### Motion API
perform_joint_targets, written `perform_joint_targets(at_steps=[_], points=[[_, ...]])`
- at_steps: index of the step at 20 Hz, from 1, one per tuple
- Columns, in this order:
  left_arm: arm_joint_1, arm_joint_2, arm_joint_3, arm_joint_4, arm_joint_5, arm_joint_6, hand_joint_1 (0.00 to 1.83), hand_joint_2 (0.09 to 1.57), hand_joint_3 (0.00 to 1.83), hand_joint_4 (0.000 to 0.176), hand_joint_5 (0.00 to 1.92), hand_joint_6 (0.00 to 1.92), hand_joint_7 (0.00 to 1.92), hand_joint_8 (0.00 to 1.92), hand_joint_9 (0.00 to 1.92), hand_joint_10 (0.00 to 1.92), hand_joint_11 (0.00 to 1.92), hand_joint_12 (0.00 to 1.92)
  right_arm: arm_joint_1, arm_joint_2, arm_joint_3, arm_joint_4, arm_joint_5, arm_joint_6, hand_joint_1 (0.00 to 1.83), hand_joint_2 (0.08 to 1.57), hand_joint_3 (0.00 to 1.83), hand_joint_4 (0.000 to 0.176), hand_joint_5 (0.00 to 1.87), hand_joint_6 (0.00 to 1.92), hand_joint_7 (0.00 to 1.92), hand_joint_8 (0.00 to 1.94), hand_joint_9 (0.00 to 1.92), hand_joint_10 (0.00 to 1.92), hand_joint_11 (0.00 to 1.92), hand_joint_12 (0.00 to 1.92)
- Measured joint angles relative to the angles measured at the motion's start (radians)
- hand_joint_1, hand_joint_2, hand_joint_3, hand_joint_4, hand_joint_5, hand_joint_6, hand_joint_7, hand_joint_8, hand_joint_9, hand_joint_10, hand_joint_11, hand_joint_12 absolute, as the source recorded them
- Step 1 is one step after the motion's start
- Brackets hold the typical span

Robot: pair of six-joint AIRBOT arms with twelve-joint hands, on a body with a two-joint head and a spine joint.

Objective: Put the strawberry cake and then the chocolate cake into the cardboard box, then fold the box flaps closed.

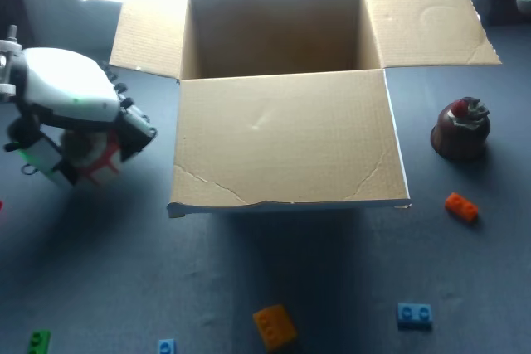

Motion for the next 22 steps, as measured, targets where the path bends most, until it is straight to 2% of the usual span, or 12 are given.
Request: perform_joint_targets(at_steps=[2,5,9,10,11,12,15,19,22], points=[[0.0,0.024,-0.016,-0.002,-0.014,-0.016,1.29,1.29,0.0,0.0,0.56,1.43,0.57,1.59,0.75,1.65,0.78,1.77,0.0,0.0,0.0,0.0,0.0,0.0,0.93,1.09,0.0,0.0,0.27,0.0,0.25,0.0,0.29,0.0,0.0,0.73],[-0.003,0.059,-0.043,0.001,-0.056,-0.037,1.3,1.29,0.0,0.0,0.58,1.4,0.57,1.61,0.74,1.64,0.79,1.74,0.0,0.0,0.0,0.0,0.0,0.0,0.9,1.11,0.01,0.0,0.28,0.0,0.27,0.0,0.3,0.01,0.0,0.75],[-0.061,0.111,-0.077,0.015,-0.092,-0.061,1.26,1.3,0.0,0.0,0.56,1.47,0.58,1.61,0.73,1.64,0.76,1.75,0.0,0.0,0.0,0.0,0.0,-0.001,0.93,1.12,0.0,0.0,0.26,0.0,0.25,0.0,0.27,0.0,0.0,0.75],[-0.08,0.126,-0.091,0.027,-0.096,-0.064,1.26,1.3,0.0,0.0,0.56,1.47,0.58,1.61,0.73,1.64,0.76,1.75,0.0,0.0,0.0,0.0,0.0,-0.001,0.93,1.12,0.0,0.0,0.26,0.0,0.25,0.0,0.27,0.0,0.0,0.75],[-0.11,0.145,-0.109,0.047,-0.104,-0.07,1.14,1.32,0.01,0.0,0.57,1.51,0.62,1.65,0.67,1.69,0.75,1.77,0.0,0.0,0.0,0.0,0.0,-0.001,0.93,1.11,0.0,0.0,0.26,0.0,0.26,0.0,0.28,0.0,0.0,0.76],[-0.134,0.159,-0.124,0.056,-0.111,-0.075,1.1,1.33,0.01,0.0,0.56,1.53,0.62,1.68,0.64,1.72,0.76,1.78,0.0,0.0,0.0,0.0,0.0,-0.001,0.92,1.1,0.0,0.0,0.27,0.0,0.27,0.0,0.29,0.01,0.0,0.8],[-0.197,0.186,-0.143,0.093,-0.13,-0.108,1.09,1.33,0.0,0.0,0.54,1.56,0.63,1.65,0.65,1.72,0.74,1.81,0.0,0.0,0.0,0.0,0.0,-0.001,0.92,1.09,0.0,0.0,0.29,0.01,0.29,0.01,0.31,0.01,0.0,0.84],[-0.213,0.22,-0.19,0.176,-0.142,-0.142,1.09,1.33,0.0,0.0,0.57,1.52,0.63,1.66,0.63,1.74,0.74,1.81,0.0,0.0,0.0,0.0,0.0,-0.001,0.92,1.1,0.0,0.0,0.3,0.0,0.29,0.0,0.32,0.01,0.0,0.85],[-0.258,0.256,-0.222,0.187,-0.171,-0.15,1.08,1.34,0.0,0.018,0.56,1.58,0.59,1.66,0.62,1.74,0.75,1.82,0.0,0.0,0.0,0.0,0.0,-0.001,0.99,1.08,0.0,0.0,0.29,0.0,0.31,0.01,0.32,0.0,0.0,0.79]])
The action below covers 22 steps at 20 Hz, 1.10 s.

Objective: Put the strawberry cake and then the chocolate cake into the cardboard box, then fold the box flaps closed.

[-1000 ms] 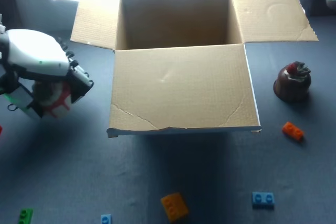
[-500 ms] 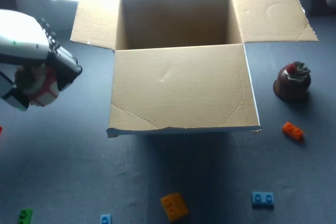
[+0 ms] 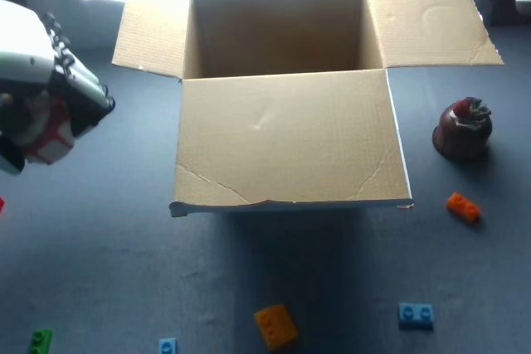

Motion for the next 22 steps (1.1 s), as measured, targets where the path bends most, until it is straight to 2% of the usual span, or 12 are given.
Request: perform_joint_targets(at_steps=[2,3,6,10,11,13,14,16,18,20,21,22], points=[[-0.033,0.001,0.021,0.016,-0.006,-0.002,1.07,1.35,0.0,0.009,0.54,1.59,0.59,1.7,0.59,1.76,0.74,1.81,0.0,0.0,0.0,0.0,0.0,0.0,0.93,1.09,0.0,0.0,0.31,0.01,0.31,0.0,0.34,0.01,0.0,0.83],[-0.037,0.001,0.027,0.015,-0.004,-0.002,1.08,1.34,0.0,0.018,0.54,1.61,0.61,1.64,0.61,1.72,0.75,1.79,0.0,0.0,0.0,0.0,0.0,0.0,0.91,1.1,0.0,0.0,0.3,0.0,0.3,0.0,0.34,0.0,0.0,0.86],[-0.045,0.002,0.033,0.02,-0.005,-0.002,1.08,1.34,0.0,0.018,0.56,1.58,0.6,1.65,0.63,1.71,0.76,1.78,0.0,0.0,0.0,0.0,0.0,0.0,0.94,1.09,0.0,0.0,0.28,0.0,0.27,0.0,0.32,0.0,0.0,0.82],[-0.098,0.026,0.013,0.037,-0.011,0.002,1.1,1.32,0.0,0.006,0.58,1.53,0.64,1.62,0.65,1.67,0.78,1.72,0.0,0.0,0.0,0.0,0.0,0.0,0.94,1.1,0.0,0.0,0.27,0.0,0.28,0.01,0.3,0.0,0.0,0.82],[-0.11,0.026,0.012,0.039,-0.012,0.001,1.09,1.32,0.0,0.016,0.58,1.55,0.64,1.6,0.65,1.68,0.78,1.71,0.0,0.0,0.0,0.0,0.0,0.0,0.94,1.1,0.0,0.0,0.28,0.01,0.28,0.01,0.3,0.0,0.0,0.82],[-0.132,0.026,0.012,0.049,-0.019,0.001,1.09,1.33,0.0,0.017,0.56,1.58,0.63,1.61,0.64,1.68,0.76,1.71,0.0,0.0,0.0,0.0,0.0,0.0,0.95,1.09,0.0,0.0,0.29,0.01,0.31,0.01,0.33,0.01,0.0,0.88],[-0.146,0.026,0.012,0.058,-0.02,0.003,1.1,1.32,0.0,0.0,0.58,1.51,0.64,1.64,0.64,1.68,0.76,1.71,0.0,0.0,0.0,0.0,0.0,0.0,0.93,1.1,0.0,0.0,0.3,0.01,0.31,0.0,0.33,0.01,0.0,0.88],[-0.175,0.026,0.016,0.061,-0.024,0.003,1.1,1.32,0.0,0.0,0.6,1.48,0.64,1.63,0.64,1.66,0.76,1.71,0.0,0.0,0.0,0.0,0.0,0.0,0.96,1.09,0.0,0.0,0.28,0.0,0.29,0.0,0.31,0.0,0.0,0.8],[-0.22,0.026,0.026,0.062,-0.022,0.006,1.1,1.32,0.0,0.012,0.58,1.53,0.64,1.62,0.66,1.66,0.76,1.71,0.0,0.0,0.0,0.0,0.0,0.0,0.94,1.1,0.0,0.0,0.27,0.0,0.3,0.0,0.31,0.01,0.0,0.82],[-0.252,0.024,0.035,0.074,-0.02,0.008,1.1,1.32,0.0,0.009,0.58,1.53,0.64,1.61,0.66,1.66,0.77,1.72,0.0,0.0,0.0,0.0,0.0,0.0,0.92,1.1,0.0,0.0,0.27,0.0,0.29,0.0,0.32,0.01,0.0,0.83],[-0.27,0.02,0.039,0.089,-0.02,0.009,1.1,1.32,0.0,0.0,0.57,1.53,0.65,1.62,0.66,1.65,0.77,1.73,0.0,0.0,0.0,0.0,0.0,0.0,0.95,1.08,0.0,0.0,0.28,0.0,0.29,0.0,0.32,0.01,0.0,0.87],[-0.281,0.013,0.047,0.094,-0.024,0.008,1.09,1.33,0.0,0.006,0.56,1.56,0.64,1.61,0.66,1.65,0.77,1.74,0.0,0.0,0.0,0.0,0.0,0.0,0.96,1.08,0.0,0.0,0.28,0.0,0.29,0.0,0.32,0.01,0.0,0.87]])
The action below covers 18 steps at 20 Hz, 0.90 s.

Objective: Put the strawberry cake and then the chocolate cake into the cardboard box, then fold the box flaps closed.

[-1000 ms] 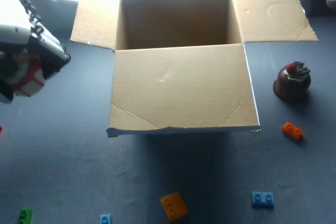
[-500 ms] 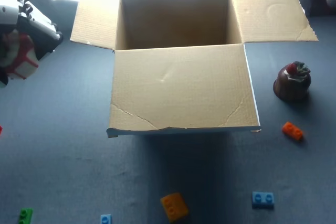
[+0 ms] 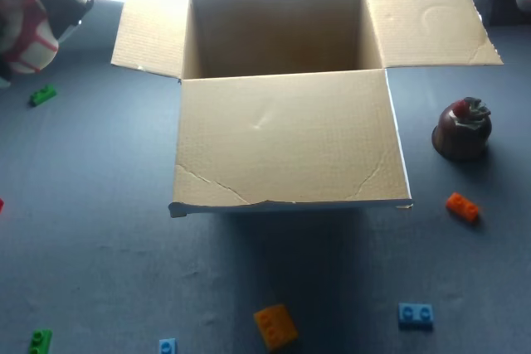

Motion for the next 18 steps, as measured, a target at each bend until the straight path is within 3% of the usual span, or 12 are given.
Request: perform_joint_targets(at_steps=[3,9,13,18], points=[[-0.023,-0.014,0.002,0.009,-0.008,0.0,1.08,1.34,0.0,0.022,0.55,1.61,0.62,1.61,0.63,1.64,0.75,1.74,0.0,0.0,-0.002,0.0,0.0,0.0,0.94,1.1,0.0,0.0,0.26,0.0,0.29,0.0,0.32,0.0,0.0,0.85],[-0.07,-0.062,0.006,0.03,-0.022,-0.005,1.08,1.34,0.0,0.019,0.54,1.63,0.62,1.6,0.63,1.65,0.75,1.73,0.0,0.0,-0.002,0.0,0.001,0.0,0.92,1.12,0.01,0.0,0.25,0.0,0.26,0.0,0.3,0.0,0.0,0.78],[-0.088,-0.099,0.016,0.032,-0.028,-0.008,1.09,1.33,0.0,0.015,0.6,1.52,0.61,1.65,0.63,1.7,0.75,1.75,0.0,0.0,-0.002,0.0,0.001,0.0,0.92,1.11,0.0,0.0,0.28,0.01,0.28,0.0,0.32,0.01,0.0,0.8],[-0.101,-0.127,0.02,0.036,-0.062,-0.03,1.08,1.34,0.0,0.021,0.54,1.62,0.61,1.61,0.61,1.63,0.74,1.73,0.0,0.0,-0.002,0.0,0.001,0.0,0.87,1.13,0.01,0.0,0.25,0.0,0.25,0.0,0.29,0.0,0.0,0.81]])
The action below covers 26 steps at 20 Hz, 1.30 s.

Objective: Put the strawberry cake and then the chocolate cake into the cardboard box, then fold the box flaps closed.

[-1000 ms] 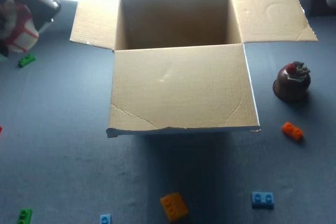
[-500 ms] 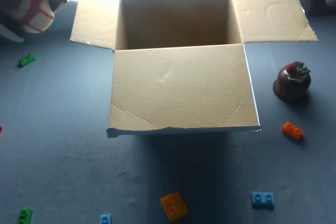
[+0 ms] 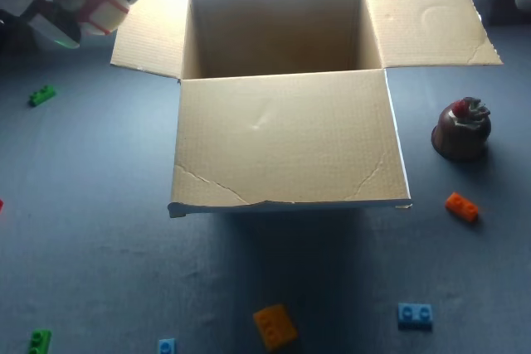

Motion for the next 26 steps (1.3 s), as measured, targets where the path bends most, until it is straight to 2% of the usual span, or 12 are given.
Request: perform_joint_targets(at_steps=[3,6,7,8,9,10,13,15,19,20,23,26], points=[[0.0,-0.016,-0.008,0.01,-0.016,-0.008,1.09,1.33,0.0,0.013,0.55,1.59,0.64,1.6,0.64,1.64,0.76,1.73,0.0,0.0,0.0,0.0,0.0,0.0,0.88,1.13,0.01,0.0,0.25,0.0,0.24,0.0,0.29,0.0,0.0,0.82],[0.0,-0.035,-0.025,0.011,-0.023,-0.014,1.07,1.34,0.0,0.008,0.51,1.65,0.63,1.6,0.63,1.66,0.75,1.75,0.0,0.0,0.0,0.0,0.0,0.0,0.9,1.13,0.0,0.0,0.25,0.0,0.25,0.0,0.3,0.0,0.0,0.82],[0.0,-0.042,-0.032,0.012,-0.028,-0.019,1.24,1.28,0.0,0.0,0.32,1.55,0.66,1.53,0.63,1.66,0.75,1.73,0.0,0.0,0.0,0.0,0.0,0.0,0.89,1.13,0.0,0.0,0.26,0.0,0.26,0.0,0.3,0.0,0.0,0.85],[0.0,-0.049,-0.038,0.012,-0.032,-0.02,1.28,1.26,0.0,0.0,0.31,1.51,0.68,1.5,0.64,1.66,0.75,1.72,0.0,0.0,0.0,0.0,0.0,0.0,0.86,1.14,0.0,0.0,0.25,0.0,0.25,0.0,0.3,0.0,0.0,0.85],[0.0,-0.06,-0.044,0.013,-0.035,-0.021,1.12,1.32,0.01,0.0,0.48,1.6,0.64,1.6,0.64,1.66,0.76,1.74,0.0,0.0,0.0,0.0,0.0,0.0,0.88,1.14,0.0,0.0,0.25,0.0,0.25,0.0,0.29,0.0,0.0,0.82],[0.0,-0.068,-0.045,0.012,-0.037,-0.022,1.08,1.34,0.01,0.003,0.5,1.62,0.63,1.63,0.64,1.67,0.76,1.76,0.0,0.0,0.0,0.0,0.0,0.0,0.89,1.13,0.0,0.0,0.25,0.0,0.25,0.0,0.29,0.0,0.0,0.81],[0.002,-0.098,-0.048,0.019,-0.034,-0.021,1.08,1.34,0.0,0.007,0.53,1.59,0.64,1.62,0.65,1.61,0.74,1.74,0.0,0.0,0.0,0.0,0.0,0.0,0.9,1.12,0.0,0.0,0.25,0.0,0.25,0.0,0.28,0.0,0.0,0.77],[0.011,-0.124,-0.05,0.025,-0.034,-0.019,1.09,1.32,0.0,0.017,0.58,1.54,0.64,1.6,0.65,1.56,0.75,1.71,0.0,0.0,0.0,0.0,0.0,0.0,0.92,1.12,0.0,0.0,0.25,0.0,0.23,0.0,0.27,0.0,0.0,0.77],[0.03,-0.162,-0.05,0.046,-0.016,-0.01,1.09,1.33,0.0,0.01,0.57,1.54,0.64,1.62,0.63,1.56,0.74,1.7,0.0,0.0,0.0,0.0,0.0,-0.02,0.83,1.15,0.01,0.0,0.24,0.01,0.25,0.01,0.28,0.0,0.0,0.79],[0.04,-0.175,-0.05,0.048,-0.01,-0.008,1.08,1.34,0.0,0.02,0.55,1.58,0.62,1.62,0.62,1.55,0.73,1.69,0.0,0.0,0.0,0.0,0.0,-0.02,0.87,1.14,0.0,0.0,0.25,0.01,0.26,0.01,0.29,0.01,0.0,0.79],[0.051,-0.199,-0.05,0.07,-0.002,-0.003,1.08,1.34,0.0,0.025,0.56,1.58,0.61,1.62,0.59,1.6,0.7,1.71,0.0,0.0,0.0,0.0,0.0,-0.023,0.86,1.15,0.01,0.0,0.24,0.0,0.25,0.0,0.28,0.0,0.0,0.79],[0.055,-0.233,-0.031,0.073,0.011,0.004,1.09,1.33,0.0,0.009,0.57,1.53,0.63,1.62,0.6,1.55,0.72,1.67,0.0,0.0,0.002,0.0,0.0,-0.031,0.83,1.17,0.01,0.0,0.24,0.0,0.23,0.0,0.28,0.0,0.0,0.76]])
